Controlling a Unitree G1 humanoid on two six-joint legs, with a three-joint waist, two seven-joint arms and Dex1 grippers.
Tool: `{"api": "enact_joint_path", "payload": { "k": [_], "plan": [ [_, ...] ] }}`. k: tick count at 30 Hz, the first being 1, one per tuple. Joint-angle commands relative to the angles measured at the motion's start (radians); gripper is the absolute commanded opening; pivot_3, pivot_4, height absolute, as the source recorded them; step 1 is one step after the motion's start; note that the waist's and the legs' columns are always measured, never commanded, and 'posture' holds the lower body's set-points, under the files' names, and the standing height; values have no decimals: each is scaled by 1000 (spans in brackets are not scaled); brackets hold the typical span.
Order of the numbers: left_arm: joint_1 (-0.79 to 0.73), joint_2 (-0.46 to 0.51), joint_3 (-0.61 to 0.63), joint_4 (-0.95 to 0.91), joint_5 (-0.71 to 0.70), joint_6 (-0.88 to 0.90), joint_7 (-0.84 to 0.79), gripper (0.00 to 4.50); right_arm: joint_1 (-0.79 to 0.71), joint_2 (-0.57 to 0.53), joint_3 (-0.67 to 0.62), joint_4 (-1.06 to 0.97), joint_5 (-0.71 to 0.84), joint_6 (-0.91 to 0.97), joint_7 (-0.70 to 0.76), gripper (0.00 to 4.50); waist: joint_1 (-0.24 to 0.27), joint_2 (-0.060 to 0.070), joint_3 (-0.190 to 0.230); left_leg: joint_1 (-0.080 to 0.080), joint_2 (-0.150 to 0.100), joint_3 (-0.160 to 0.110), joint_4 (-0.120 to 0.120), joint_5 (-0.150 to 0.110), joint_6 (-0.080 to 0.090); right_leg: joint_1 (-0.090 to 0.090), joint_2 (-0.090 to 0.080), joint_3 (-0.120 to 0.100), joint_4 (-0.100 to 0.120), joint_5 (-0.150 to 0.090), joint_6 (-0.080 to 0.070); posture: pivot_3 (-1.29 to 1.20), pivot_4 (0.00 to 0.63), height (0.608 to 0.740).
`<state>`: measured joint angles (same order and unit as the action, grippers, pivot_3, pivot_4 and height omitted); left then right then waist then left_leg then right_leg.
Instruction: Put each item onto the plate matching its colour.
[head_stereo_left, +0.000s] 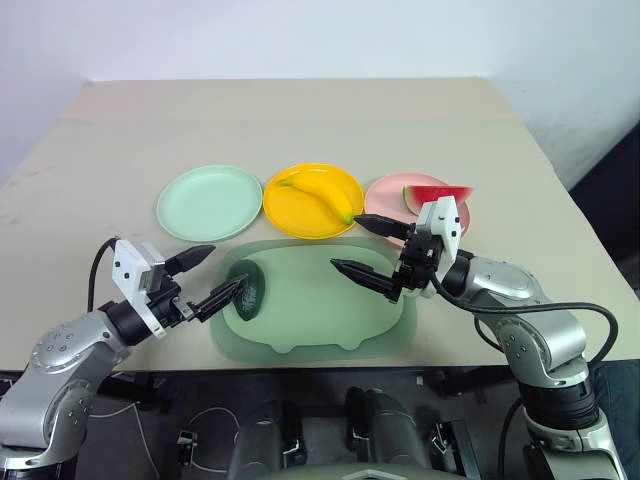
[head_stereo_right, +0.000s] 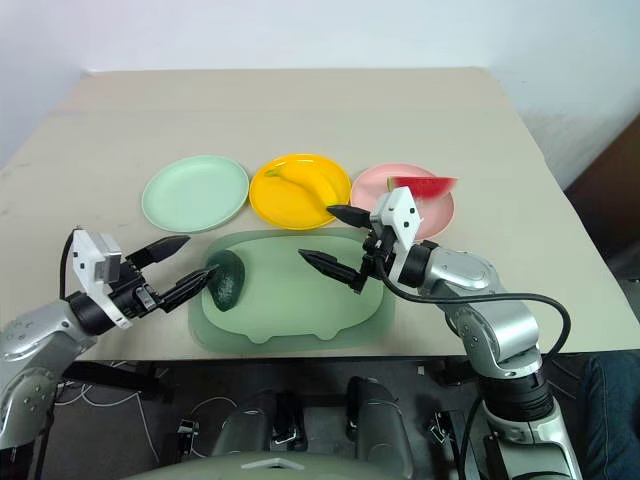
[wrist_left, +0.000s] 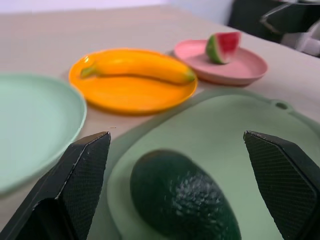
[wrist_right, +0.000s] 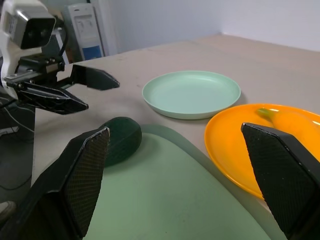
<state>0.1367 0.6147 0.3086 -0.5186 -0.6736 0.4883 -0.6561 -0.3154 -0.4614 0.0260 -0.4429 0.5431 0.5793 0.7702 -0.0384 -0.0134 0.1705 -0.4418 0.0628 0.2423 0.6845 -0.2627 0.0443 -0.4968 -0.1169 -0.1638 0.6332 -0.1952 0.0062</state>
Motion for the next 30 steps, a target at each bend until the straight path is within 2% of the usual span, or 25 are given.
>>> {"api": "enact_joint_path", "payload": {
  "k": [1, 5, 10, 16, 23, 30],
  "plan": [
    [15, -15, -33, -69, 12, 16, 41, 4500, -3, -16, -17, -21, 22, -29, 24, 4476, 0, 0, 0, 0, 0, 0, 0, 0, 0, 0, 0, 0, 0, 0, 0, 0, 150, 696],
    [-9, -34, -80, -34, 51, 41, 94, 4500, 9, -54, -22, -35, 33, -28, 59, 4476, 4, 0, 0, 0, 0, 0, 0, 0, 0, 0, 0, 0, 0, 0, 0, 0, 150, 696],
    [-66, -36, -110, 112, 77, 20, 46, 4500, 17, -77, -22, -44, 29, -34, 53, 4476, 9, 0, 0, 0, 0, -1, 0, 0, 0, 0, 0, -1, 0, 0, 0, 0, 150, 696],
    [-38, -39, -102, 263, 118, -70, -34, 4500, 30, -88, -22, -47, 15, -43, 37, 4476, 12, 0, 0, 0, 0, -1, 0, 0, 0, 0, 0, -1, 0, 0, 0, 0, 150, 696],
    [-42, -79, -178, 230, 141, -86, -35, 4500, 37, -92, -35, -27, 0, -65, 26, 4476, 28, 0, 0, 0, 0, -2, 0, 0, 1, 0, -1, -2, -2, 0, -1, 0, 150, 696],
    [-199, -130, -246, 224, 184, -40, 19, 4500, 37, -100, -39, -48, 9, -53, 10, 4476, 49, -1, -1, 0, -1, -2, 1, -1, 2, 4, -2, -4, -4, 1, -1, 0, 150, 696]
  ]
}}
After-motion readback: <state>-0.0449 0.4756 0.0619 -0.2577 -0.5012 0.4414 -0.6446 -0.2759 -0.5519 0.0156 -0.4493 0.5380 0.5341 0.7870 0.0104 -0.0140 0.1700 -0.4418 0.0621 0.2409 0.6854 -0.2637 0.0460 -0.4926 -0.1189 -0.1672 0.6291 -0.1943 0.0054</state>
